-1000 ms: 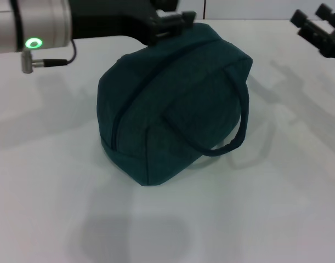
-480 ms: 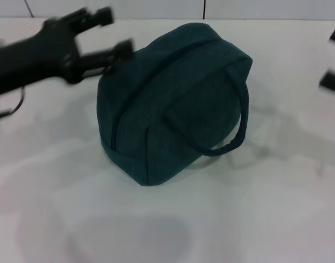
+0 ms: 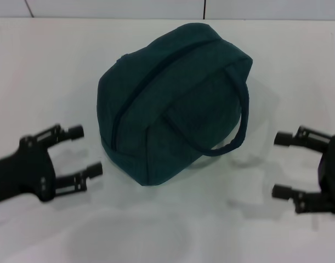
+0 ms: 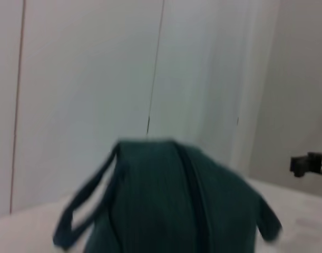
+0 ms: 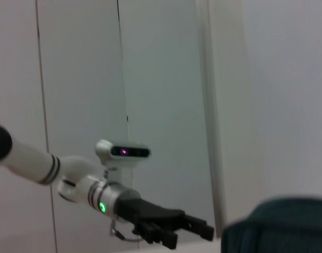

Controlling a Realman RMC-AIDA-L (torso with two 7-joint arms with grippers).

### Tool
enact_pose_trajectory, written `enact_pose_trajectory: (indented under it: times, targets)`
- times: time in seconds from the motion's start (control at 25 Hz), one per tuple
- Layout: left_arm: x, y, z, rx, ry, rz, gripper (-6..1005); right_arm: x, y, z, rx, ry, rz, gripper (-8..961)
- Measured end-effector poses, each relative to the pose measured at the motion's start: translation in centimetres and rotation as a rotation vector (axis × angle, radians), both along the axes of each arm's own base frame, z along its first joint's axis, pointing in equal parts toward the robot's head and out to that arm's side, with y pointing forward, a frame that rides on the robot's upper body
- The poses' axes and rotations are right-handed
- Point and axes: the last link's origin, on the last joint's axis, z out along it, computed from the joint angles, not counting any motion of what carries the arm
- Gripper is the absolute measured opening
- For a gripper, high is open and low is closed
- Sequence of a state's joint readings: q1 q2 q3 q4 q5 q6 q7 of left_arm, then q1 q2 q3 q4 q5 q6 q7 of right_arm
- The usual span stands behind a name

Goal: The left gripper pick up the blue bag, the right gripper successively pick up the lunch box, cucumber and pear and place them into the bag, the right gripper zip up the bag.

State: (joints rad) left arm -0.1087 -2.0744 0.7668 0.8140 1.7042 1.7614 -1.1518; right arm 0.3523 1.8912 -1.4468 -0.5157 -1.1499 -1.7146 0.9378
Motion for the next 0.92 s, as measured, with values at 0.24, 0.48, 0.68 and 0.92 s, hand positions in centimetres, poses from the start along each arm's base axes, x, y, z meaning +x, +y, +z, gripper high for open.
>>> enact_pose_trajectory:
  times: [0.24,0.48,0.68,0.92]
  targets:
    - [-1.7,-2.0,-1.9,-0.038,0.026,0.039,879,2.4,-1.4,-2.5,-0.003,-0.108,-0.088,886]
    - [-2.5,-2.4,-3.3,-0.089,0.067,0.079,879,4.1,-1.9,-4.1,0.013,-0.19,-0.147,886]
    - [-2.5,-2.5,-3.5,-0.094,0.072,0.077,879,4.2,-2.0,-4.4,0.017,-0.195,-0.152,886]
    - [-2.6,-2.4,-3.5,-0.094,0.07,0.08,879,4.1,-2.0,-4.5,0.017,-0.194,-0.155,886]
